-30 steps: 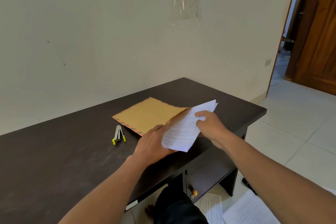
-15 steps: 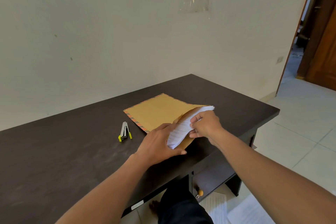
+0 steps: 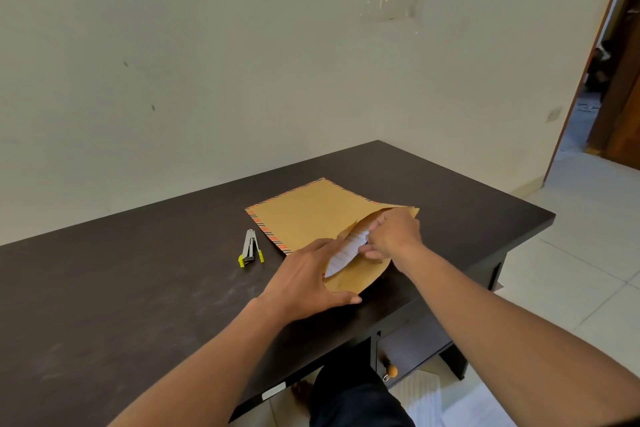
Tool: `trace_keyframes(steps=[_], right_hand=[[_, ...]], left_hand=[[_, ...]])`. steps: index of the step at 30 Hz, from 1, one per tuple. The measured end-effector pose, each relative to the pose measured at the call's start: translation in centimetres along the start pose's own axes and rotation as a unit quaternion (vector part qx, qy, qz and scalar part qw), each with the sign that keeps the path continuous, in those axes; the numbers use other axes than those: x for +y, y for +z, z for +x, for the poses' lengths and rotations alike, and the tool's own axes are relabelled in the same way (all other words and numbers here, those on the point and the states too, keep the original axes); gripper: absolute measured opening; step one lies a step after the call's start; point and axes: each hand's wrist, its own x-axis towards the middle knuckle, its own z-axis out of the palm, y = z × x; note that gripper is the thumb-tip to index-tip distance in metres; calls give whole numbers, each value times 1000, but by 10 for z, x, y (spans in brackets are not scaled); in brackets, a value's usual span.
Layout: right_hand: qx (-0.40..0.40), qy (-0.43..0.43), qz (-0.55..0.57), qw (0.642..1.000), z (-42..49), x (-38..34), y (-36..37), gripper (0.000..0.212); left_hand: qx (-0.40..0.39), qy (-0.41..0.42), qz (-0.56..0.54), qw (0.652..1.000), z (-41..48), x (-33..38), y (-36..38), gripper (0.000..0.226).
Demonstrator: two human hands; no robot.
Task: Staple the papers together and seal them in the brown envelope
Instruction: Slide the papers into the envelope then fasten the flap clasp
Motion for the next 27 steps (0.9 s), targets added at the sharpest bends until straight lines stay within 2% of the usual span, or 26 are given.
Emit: trace_keyframes(steps=[5, 7, 9, 11, 13, 15, 17, 19, 22, 25, 27], right_hand=[[-101, 37, 121, 987, -8, -2, 13, 18], [-133, 32, 111, 984, -15, -6, 7, 16], [-111, -22, 9, 994, -14, -7, -2, 17], [-23, -143, -135, 980, -9, -6, -12, 19], [31, -264, -248, 932, -7, -6, -19, 15], [-15, -320, -346, 882, -4, -5, -20, 21], [-105, -294, -450, 837, 2, 1, -17, 39], [-174, -242, -514, 804, 4, 8, -12, 46], [-233, -216, -511, 798, 3, 14, -10, 49], [-252, -201, -484, 813, -5, 7, -12, 73], [-273, -190, -461, 823, -10, 2, -9, 68]], left_hand=[[2, 0, 5, 1000, -5, -5, -4, 98], [2, -3, 4, 1000, -8, -8, -7, 95], [2, -8, 2, 1000, -10, -10, -9, 93], [-13, -21, 7, 1000, -12, -12, -10, 92], [-44, -33, 25, 998, -15, -15, -10, 87], [-76, -44, 46, 995, -18, -19, -9, 80], [-89, -57, 43, 993, -20, -23, -9, 74], [-82, -61, 42, 994, -22, -26, -10, 64], [-50, -67, 59, 995, -20, -36, -13, 37], [-18, -122, 68, 990, -15, -51, -13, 34], [1, -148, 71, 987, -10, -59, -13, 25]])
